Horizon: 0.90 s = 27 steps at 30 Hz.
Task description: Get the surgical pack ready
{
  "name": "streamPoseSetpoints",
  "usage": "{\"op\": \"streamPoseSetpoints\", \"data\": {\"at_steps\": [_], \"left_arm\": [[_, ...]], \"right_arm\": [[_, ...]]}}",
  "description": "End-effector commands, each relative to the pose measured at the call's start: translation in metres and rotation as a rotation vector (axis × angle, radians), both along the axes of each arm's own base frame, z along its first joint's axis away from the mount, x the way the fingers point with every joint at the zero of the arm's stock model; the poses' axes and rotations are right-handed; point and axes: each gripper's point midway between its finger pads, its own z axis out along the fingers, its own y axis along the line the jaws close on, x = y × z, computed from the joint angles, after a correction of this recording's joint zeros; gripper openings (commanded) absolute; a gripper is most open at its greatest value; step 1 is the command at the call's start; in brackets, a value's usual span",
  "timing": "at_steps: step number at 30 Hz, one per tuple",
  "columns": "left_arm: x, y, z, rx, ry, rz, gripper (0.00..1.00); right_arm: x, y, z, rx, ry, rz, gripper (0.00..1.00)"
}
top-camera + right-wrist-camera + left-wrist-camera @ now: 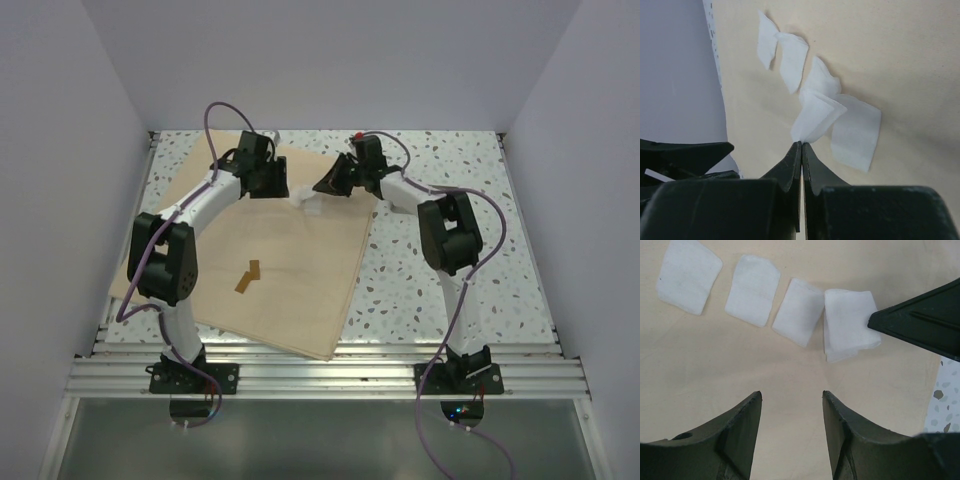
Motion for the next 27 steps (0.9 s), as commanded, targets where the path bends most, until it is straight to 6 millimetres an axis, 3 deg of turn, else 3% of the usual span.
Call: {"op": "streamPoseSetpoints", "data": {"at_steps": [1,10,19,23,27], "left_arm": [[0.005,0.001,0.011,-0.019,-0.020,0.006,0.56],[0.003,0.002,0.010,-0.018,-0.016,0.000,0.56],[0.001,0.004,0.008,-0.018,-0.012,0.000,0.56],[0.002,0.003,0.008,-0.023,-0.011,-0.001,0.56],[0.001,0.002,0.006,-0.028,-0.006,-0.002,0.56]], "right_arm": [[0.001,0.001,-0.016,-0.008,0.003,-0.011,0.00],[-0.002,-0.006,-0.042,-0.054,0.024,-0.023,0.00],[-0.013,-0.011,-0.051,-0.079,0.062,-0.029,0.00],[-0.020,-0.013,-0.046,-0.098,0.066,-0.004,0.19],[-0.022,-0.017,-0.037,-0.142,0.033,0.026,0.30]]}}
